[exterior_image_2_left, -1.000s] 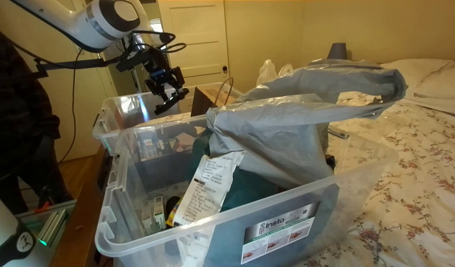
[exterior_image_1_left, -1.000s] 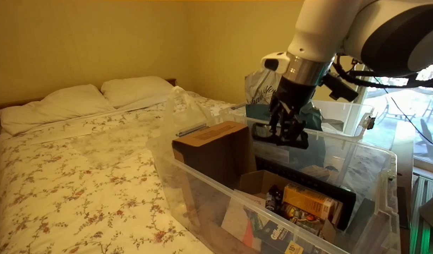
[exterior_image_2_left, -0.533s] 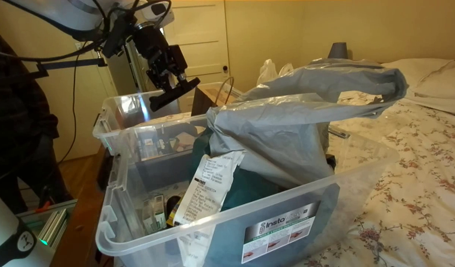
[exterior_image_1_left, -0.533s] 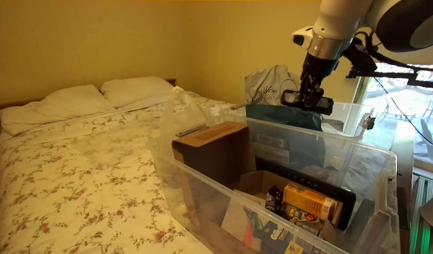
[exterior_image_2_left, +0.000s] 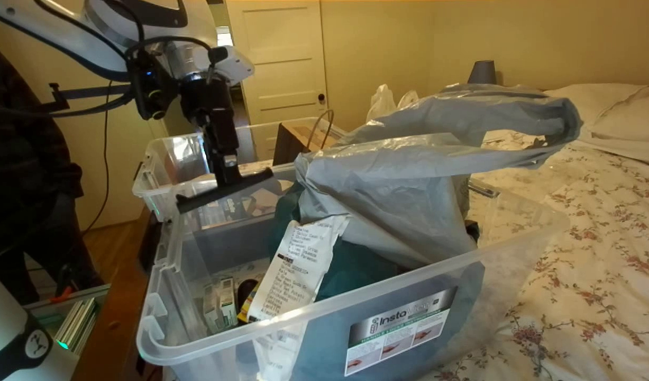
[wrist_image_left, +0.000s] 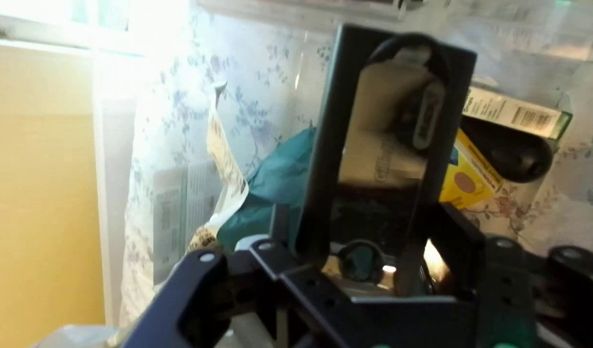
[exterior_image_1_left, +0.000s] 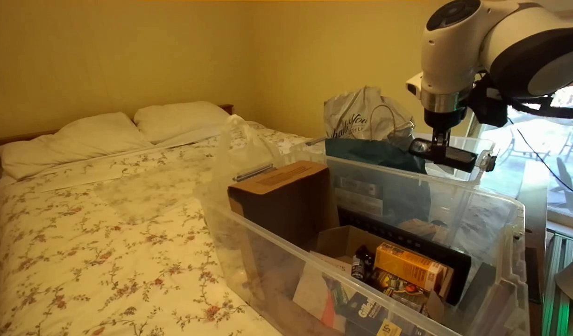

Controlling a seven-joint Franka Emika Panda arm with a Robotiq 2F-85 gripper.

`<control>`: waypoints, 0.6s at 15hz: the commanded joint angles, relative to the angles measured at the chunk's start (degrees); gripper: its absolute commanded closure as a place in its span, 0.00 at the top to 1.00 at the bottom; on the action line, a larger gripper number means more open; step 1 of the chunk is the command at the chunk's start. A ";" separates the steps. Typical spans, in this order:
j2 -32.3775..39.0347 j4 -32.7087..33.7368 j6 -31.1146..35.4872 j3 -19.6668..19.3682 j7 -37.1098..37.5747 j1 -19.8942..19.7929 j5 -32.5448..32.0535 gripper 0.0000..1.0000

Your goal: Move the remote and the pink box from the left storage box to the right storage box

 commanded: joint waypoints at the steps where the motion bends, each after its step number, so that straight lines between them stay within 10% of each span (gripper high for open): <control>1: 0.99 -0.17 -2.13 0.00 5.31 -0.17 2.17 1.00; 9: -2.11 3.38 7.20 4.68 5.74 6.03 2.68 1.00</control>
